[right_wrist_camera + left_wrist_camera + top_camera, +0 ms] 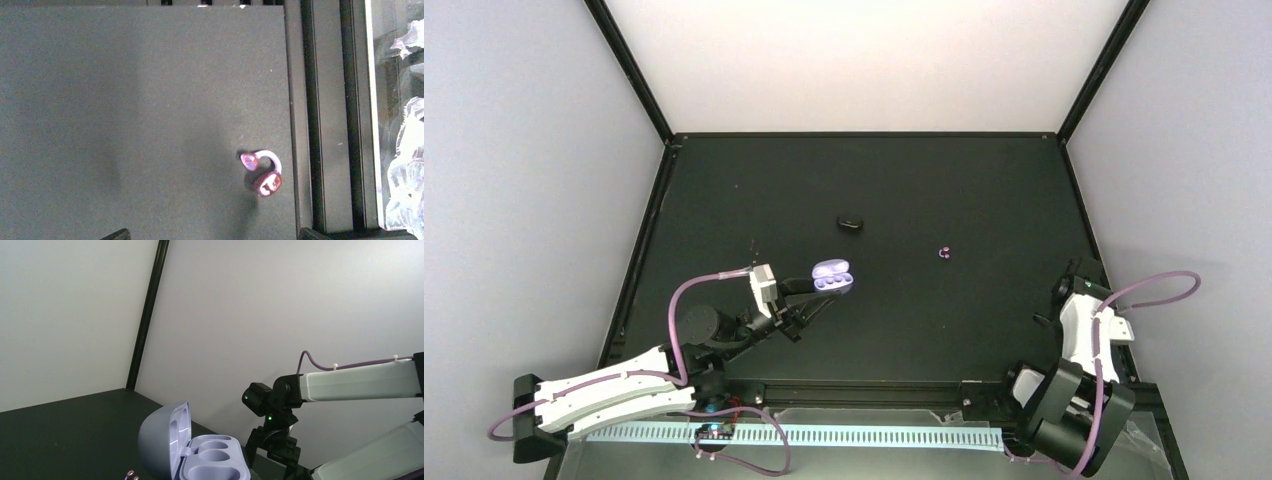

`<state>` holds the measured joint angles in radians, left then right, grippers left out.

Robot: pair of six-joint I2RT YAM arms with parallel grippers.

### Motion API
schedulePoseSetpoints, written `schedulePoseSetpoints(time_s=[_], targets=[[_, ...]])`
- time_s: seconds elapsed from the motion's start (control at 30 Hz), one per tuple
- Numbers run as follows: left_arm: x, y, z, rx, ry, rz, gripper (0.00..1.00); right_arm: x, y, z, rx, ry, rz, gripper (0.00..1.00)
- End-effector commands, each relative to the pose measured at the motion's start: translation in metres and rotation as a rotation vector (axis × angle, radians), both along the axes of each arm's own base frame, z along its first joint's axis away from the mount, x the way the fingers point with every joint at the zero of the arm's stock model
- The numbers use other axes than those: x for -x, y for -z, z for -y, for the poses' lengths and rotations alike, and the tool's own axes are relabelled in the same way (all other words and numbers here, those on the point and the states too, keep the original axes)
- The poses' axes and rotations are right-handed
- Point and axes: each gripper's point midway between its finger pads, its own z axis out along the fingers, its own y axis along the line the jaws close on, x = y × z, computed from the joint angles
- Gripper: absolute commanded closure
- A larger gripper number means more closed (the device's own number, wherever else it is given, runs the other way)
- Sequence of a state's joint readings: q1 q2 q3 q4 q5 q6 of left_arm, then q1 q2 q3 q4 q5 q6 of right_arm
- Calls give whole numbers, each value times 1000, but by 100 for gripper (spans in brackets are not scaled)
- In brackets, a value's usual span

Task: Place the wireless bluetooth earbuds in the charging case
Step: Move the earbud to the center of the board.

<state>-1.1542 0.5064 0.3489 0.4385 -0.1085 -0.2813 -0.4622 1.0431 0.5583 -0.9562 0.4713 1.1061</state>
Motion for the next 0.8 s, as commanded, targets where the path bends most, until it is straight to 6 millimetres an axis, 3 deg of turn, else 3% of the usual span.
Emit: schedulePoseSetpoints(time_s=[0.0,0.17,0.37,0.5,0.77], targets=[[7,-8,-1,38,42,-5,98,6,-3,18,51,79,30,13],[8,-10,-7,45,30,3,98,2,1,32,19,73,88,16],[8,-6,-7,43,34,-8,98,14,4,47,0,135,108,26],[7,-4,-5,37,29,-11,98,12,10,46,-22,124,104,32],[5,1,1,31,40,-26,99,11,21,39,-60,120,115,34]])
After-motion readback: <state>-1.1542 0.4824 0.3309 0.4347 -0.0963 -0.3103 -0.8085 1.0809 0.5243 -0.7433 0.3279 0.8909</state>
